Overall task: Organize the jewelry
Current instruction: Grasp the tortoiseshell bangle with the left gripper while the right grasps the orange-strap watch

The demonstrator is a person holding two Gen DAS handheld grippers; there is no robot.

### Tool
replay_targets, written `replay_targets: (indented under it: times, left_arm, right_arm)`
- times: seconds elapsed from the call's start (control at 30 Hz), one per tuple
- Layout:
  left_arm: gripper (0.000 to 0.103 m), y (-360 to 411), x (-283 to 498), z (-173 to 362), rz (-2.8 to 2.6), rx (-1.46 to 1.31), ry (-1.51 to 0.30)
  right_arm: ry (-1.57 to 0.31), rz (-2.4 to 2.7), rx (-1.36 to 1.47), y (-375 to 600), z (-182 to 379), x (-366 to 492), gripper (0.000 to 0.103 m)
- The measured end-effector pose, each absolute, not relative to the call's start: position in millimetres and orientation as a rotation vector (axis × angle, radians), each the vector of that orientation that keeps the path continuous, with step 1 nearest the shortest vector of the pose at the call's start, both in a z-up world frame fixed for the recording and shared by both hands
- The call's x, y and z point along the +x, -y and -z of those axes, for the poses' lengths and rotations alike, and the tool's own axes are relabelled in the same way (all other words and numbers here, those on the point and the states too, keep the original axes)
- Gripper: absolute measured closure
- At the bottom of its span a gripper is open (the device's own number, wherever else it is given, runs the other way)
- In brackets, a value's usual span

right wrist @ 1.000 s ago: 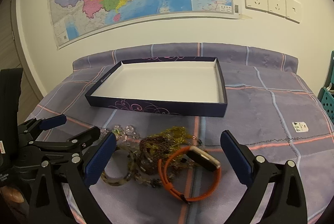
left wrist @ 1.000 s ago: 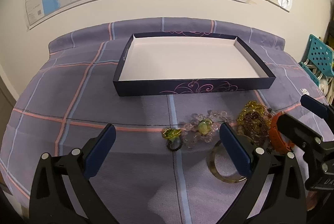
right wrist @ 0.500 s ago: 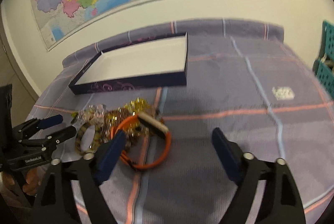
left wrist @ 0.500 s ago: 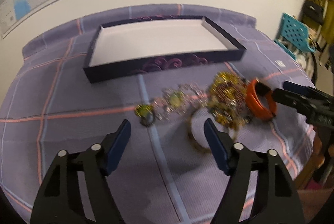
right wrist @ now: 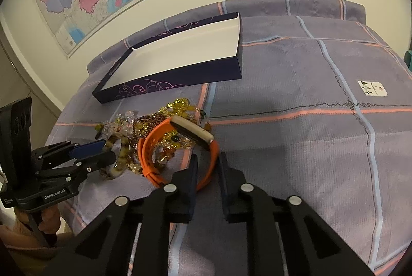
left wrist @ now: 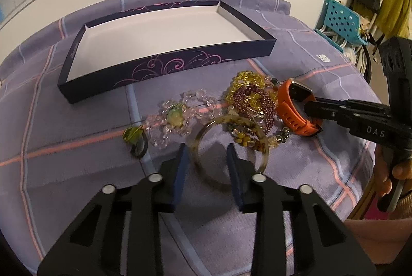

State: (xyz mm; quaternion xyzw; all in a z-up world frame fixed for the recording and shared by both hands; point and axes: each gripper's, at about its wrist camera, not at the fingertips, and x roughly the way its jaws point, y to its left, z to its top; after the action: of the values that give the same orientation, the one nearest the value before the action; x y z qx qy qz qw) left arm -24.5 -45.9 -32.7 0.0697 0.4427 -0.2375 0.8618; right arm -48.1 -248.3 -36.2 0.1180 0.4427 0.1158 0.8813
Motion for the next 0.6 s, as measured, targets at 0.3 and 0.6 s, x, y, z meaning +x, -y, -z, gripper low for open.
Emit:
replay_targets:
  times: [0.3, 0.6]
  left_arm:
    - [0.096, 55, -20, 31, 0.507, 0.199, -0.934]
    - [0.096, 45, -16, 16, 0.506, 0.150, -0.907]
  right_arm:
    - [-0.913, -0.255, 0.195, 246, 31, -37, 0.099]
    - [-0.854, -0.259, 0.162, 248, 8, -25, 0.099]
